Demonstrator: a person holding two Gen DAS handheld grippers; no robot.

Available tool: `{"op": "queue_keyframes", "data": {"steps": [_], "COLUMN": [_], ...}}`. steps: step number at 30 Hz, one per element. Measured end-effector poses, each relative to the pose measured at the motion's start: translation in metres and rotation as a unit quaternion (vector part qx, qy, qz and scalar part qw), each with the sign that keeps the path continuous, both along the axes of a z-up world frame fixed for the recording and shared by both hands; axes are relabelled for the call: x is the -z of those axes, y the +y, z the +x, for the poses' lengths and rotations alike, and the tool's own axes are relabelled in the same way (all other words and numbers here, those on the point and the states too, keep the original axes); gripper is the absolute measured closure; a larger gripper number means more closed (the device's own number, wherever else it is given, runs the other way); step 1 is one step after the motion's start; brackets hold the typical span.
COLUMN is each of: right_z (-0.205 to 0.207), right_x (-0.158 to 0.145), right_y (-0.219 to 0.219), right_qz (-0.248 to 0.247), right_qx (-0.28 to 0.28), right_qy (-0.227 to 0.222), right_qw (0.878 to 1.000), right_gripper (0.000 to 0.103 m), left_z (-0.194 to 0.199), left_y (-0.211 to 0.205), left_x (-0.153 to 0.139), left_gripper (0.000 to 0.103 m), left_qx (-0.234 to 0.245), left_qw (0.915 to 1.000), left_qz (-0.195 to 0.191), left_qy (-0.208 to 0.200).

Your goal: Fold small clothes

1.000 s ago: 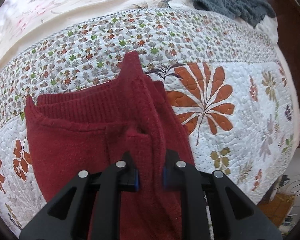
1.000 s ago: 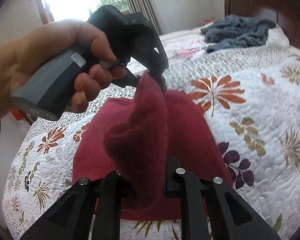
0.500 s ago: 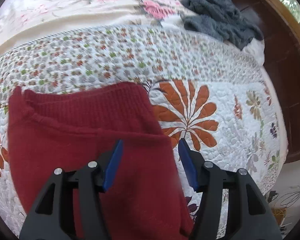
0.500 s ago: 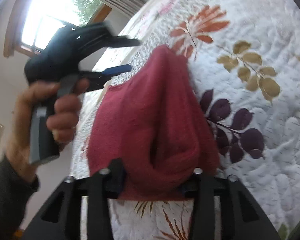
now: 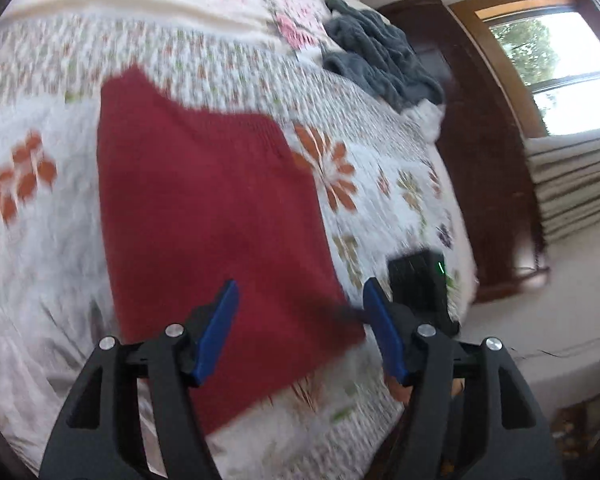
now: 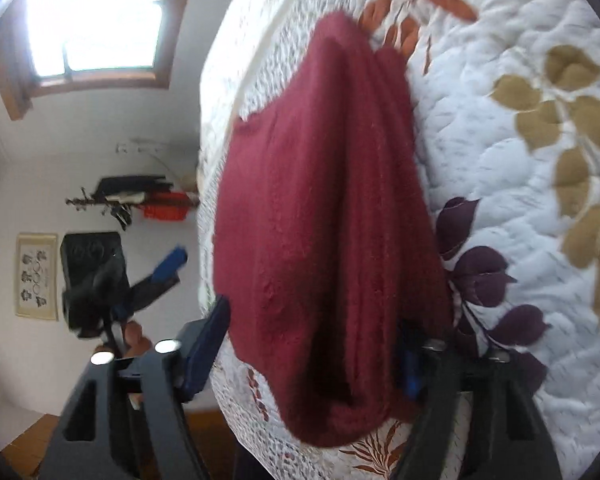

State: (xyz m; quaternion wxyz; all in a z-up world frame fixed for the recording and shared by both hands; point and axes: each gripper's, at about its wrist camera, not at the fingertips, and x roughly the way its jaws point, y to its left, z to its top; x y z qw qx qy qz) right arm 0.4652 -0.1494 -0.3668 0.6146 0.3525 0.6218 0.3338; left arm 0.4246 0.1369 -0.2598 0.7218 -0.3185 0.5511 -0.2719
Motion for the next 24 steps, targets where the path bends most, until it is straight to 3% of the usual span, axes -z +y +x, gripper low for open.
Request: {"op": "queue_keyframes", "data": {"steps": [4,6,9,10,12,14,17,20,22,24], "right_z": [-0.011,-0.015,-0.018,-0.019,-0.021,-0.024,-0.026,-0.025,-0.022,-0.013], "right_x": [-0.023,-0.017,0.009,0.009,0.003,-0.004,-0.004,0.000,-0.012,-0.024], "right_y": [-0.004,-0.009,-0.009,-0.010,-0.013,-0.012,-0.009,-0.014,-0.012,-0.016], "right_qz": [-0.019,-0.017,-0.035,-0.024,-0.004,-0.003,-0.069,-0.064,-0.043,-0.050], "right_qx": [0.013,0.028,0.036,0.040,0.047,0.044,0.018,0.029,0.026,0.039], "right_qy": [-0.043,-0.037,-0.011,-0.013,-0.016,-0.029,-0.049,-0.041,-0.048,-0.061], "right_qw": [0.999,0.999,0.999,0.999,0.999,0.999,0.996,0.997,0.998,0.996], "right_gripper": [0.079,0.079,0.077,0.074,0.054,0.044,0.081,0.081,0.069,0.048], "left_z": [-0.020,-0.025,-0.025,-0.024,-0.026,-0.031,-0.039,-0.047,-0.048,-0.048], "left_y": [-0.002,-0.007,-0.016,-0.015,-0.012,-0.012,-0.017,-0.024,-0.023,-0.022], "left_x": [0.017,0.029,0.063,0.074,0.085,0.079,0.082,0.101,0.103,0.105], "left_gripper": [0.040,0.040,0.043,0.046,0.047,0.046,0.046,0.048,0.048,0.048], "left_qx": [0.009,0.018,0.030,0.026,0.019,0.026,0.037,0.044,0.043,0.037], "left_qw": [0.9989,0.9988,0.9970,0.9963,0.9945,0.9947,0.9936,0.9915,0.9917,0.9914], "left_qz": [-0.044,-0.043,-0.035,-0.033,-0.051,-0.069,-0.079,-0.069,-0.068,-0.074], "left_qy": [0.010,0.017,0.061,0.075,0.090,0.072,0.072,0.101,0.100,0.101]}}
